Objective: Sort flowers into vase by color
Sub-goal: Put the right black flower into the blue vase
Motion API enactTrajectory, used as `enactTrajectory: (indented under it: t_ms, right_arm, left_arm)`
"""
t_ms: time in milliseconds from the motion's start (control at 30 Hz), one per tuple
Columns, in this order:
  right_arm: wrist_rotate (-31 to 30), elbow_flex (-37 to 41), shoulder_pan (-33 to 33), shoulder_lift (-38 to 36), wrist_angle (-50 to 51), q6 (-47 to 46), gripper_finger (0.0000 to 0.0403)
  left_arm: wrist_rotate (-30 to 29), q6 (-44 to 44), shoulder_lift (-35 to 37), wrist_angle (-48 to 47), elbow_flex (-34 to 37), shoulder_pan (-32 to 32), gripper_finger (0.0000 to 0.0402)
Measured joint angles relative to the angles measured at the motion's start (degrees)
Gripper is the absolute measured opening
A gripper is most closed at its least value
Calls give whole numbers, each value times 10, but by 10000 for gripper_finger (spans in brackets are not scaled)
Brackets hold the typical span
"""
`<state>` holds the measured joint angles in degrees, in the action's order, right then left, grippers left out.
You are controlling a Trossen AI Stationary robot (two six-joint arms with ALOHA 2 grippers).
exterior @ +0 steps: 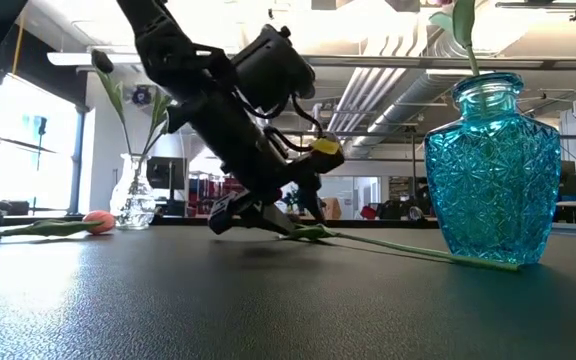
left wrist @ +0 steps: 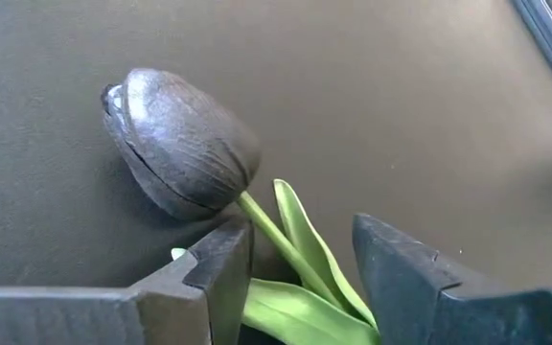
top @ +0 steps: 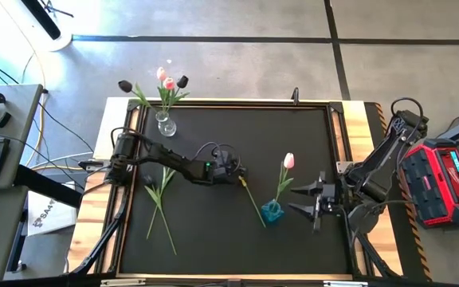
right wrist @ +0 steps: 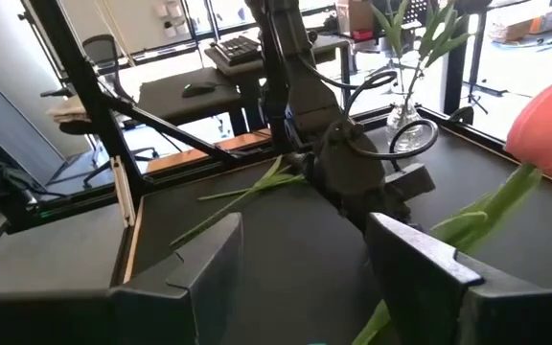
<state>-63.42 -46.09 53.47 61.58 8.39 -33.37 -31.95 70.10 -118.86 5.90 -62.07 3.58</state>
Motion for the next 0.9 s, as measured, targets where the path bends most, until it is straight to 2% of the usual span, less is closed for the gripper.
enactTrajectory:
  t_ms: [133, 367, 433, 600, 900]
  right_arm:
    - [-1, 0, 0, 0, 9, -3, 213]
    - [-1, 0, -1, 0, 10, -3, 213]
    - [-1, 0, -1, 0, 10, -3, 213]
    - [-1, 0, -1, 0, 30, -31, 213]
    - [-52, 0, -1, 0, 94, -93, 213]
  left_arm:
    - [-9, -10, -1, -1, -1, 2, 137]
    - [-14, -33, -3, 3, 0, 4, 29]
    - [-19, -43, -4, 6, 1, 5, 8]
    - [-42, -84, 5, 5, 2, 12, 13]
    - [-186, -256, 109, 36, 2, 44, 3]
